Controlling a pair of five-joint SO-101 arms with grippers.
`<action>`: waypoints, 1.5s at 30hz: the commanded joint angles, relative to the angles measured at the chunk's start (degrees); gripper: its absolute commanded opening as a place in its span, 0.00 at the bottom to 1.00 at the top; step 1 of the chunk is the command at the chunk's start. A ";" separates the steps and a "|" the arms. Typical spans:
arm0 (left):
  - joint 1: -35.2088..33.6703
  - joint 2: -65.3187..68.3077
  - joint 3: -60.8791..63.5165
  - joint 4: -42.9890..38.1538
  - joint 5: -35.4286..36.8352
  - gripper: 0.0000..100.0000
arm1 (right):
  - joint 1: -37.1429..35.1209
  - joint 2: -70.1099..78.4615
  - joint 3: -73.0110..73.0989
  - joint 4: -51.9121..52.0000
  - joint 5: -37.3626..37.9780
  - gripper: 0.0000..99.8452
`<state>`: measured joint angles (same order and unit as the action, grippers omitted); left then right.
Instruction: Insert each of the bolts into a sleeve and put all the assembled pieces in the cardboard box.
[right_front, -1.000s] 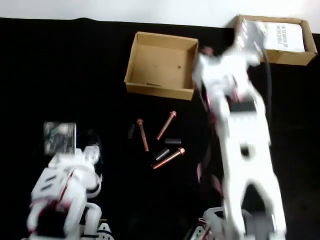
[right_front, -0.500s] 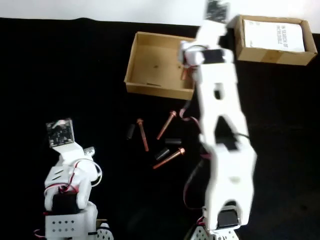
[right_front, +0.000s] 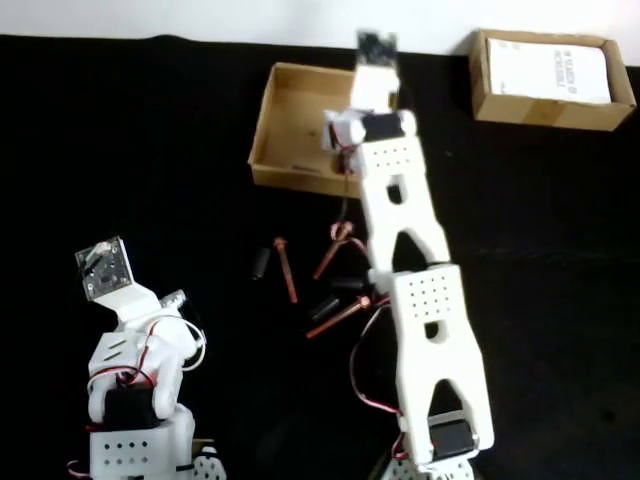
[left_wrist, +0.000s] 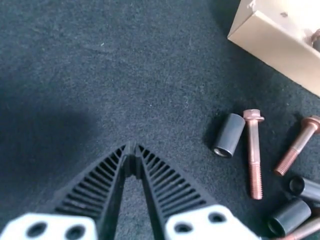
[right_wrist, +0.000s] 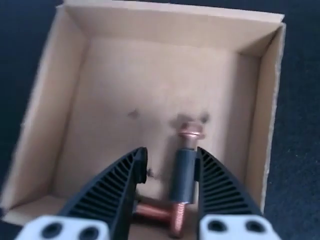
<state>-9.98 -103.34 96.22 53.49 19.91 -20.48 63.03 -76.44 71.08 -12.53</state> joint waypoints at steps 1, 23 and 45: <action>-0.66 -0.40 0.84 0.00 0.35 0.01 | -1.19 -1.19 -10.33 7.87 0.00 0.11; -9.01 -0.40 0.84 0.62 0.35 0.01 | -20.44 -37.23 20.00 30.11 -11.69 0.07; -9.19 -0.48 0.84 7.82 -7.21 0.01 | -25.45 -46.99 66.95 4.00 -18.64 0.07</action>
<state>-18.42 -103.34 96.31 61.14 13.14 -44.22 19.87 -11.56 78.11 -30.73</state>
